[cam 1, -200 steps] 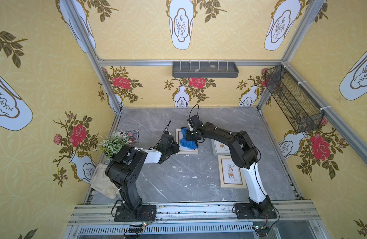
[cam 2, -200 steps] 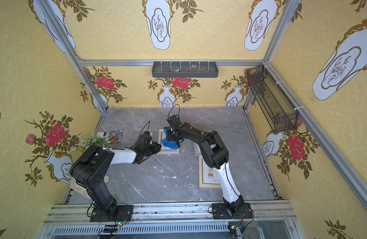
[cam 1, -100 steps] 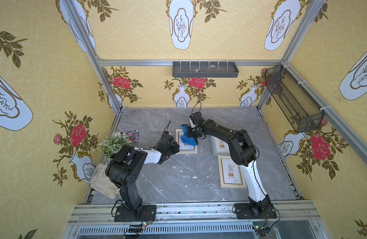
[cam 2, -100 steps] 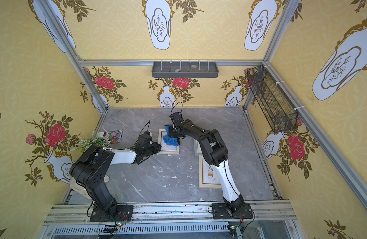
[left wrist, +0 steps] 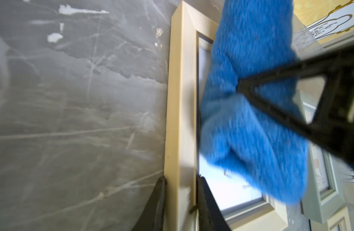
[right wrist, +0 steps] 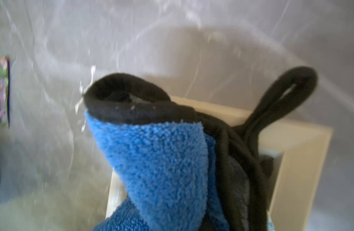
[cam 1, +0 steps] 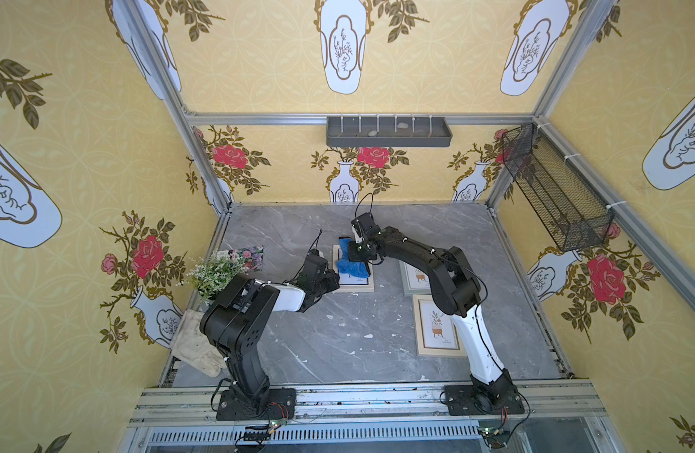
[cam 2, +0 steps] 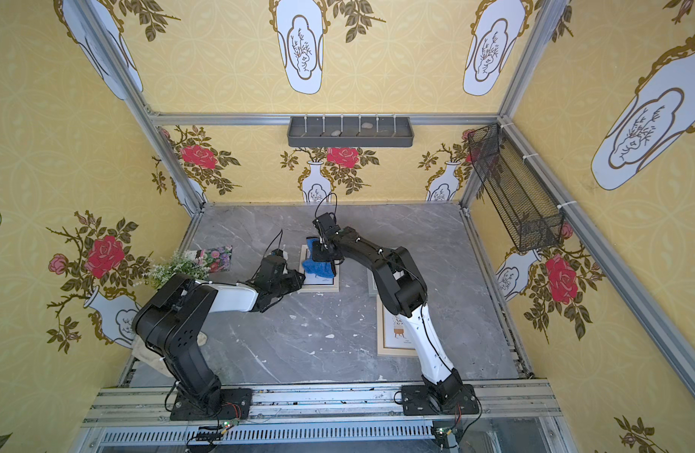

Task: Wipe the picture frame with a cloth
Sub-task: Wipe the dirt from the picture frame.

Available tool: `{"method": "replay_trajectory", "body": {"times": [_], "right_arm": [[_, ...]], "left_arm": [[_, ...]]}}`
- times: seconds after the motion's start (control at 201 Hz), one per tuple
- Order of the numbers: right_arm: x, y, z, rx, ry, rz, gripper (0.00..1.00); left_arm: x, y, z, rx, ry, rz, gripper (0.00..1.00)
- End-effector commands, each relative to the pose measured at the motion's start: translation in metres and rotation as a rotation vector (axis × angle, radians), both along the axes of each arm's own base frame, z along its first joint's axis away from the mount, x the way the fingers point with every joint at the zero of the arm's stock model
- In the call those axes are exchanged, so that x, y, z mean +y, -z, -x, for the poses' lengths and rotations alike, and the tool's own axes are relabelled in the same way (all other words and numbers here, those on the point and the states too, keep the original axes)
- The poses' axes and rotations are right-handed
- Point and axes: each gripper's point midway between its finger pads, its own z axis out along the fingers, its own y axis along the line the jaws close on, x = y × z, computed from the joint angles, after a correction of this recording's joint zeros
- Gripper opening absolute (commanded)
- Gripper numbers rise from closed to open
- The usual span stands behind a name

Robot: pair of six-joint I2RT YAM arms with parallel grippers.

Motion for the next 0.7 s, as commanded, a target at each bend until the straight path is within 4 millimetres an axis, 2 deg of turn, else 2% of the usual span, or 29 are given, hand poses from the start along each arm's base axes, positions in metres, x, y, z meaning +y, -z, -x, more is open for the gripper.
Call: {"method": "replay_trajectory", "body": {"times": [0.0, 0.1, 0.214, 0.343, 0.408, 0.508, 0.627, 0.692], "right_arm": [[0.002, 0.006, -0.011, -0.022, -0.011, 0.053, 0.1], [-0.015, 0.012, -0.018, -0.027, 0.015, 0.109, 0.1], [-0.049, 0.012, -0.014, -0.022, 0.063, 0.154, 0.1], [-0.073, -0.006, -0.005, -0.05, 0.1, 0.208, 0.09], [-0.071, -0.016, 0.005, -0.058, 0.088, 0.198, 0.1], [-0.055, -0.024, 0.026, -0.066, 0.039, 0.179, 0.1], [-0.033, -0.009, 0.059, -0.014, -0.027, 0.161, 0.1], [-0.031, 0.003, 0.071, 0.018, -0.039, 0.169, 0.09]], "left_arm": [[0.059, 0.075, 0.095, 0.43, -0.022, -0.267, 0.18], [0.061, 0.075, 0.097, 0.434, -0.029, -0.269, 0.18], [0.061, 0.075, 0.095, 0.431, -0.031, -0.275, 0.18], [0.059, 0.073, 0.091, 0.428, -0.026, -0.279, 0.18], [0.058, 0.071, 0.088, 0.423, -0.024, -0.279, 0.18], [0.057, 0.069, 0.085, 0.418, -0.022, -0.278, 0.18], [0.056, 0.068, 0.085, 0.415, -0.016, -0.274, 0.18], [0.054, 0.066, 0.084, 0.414, -0.011, -0.266, 0.18]]}}
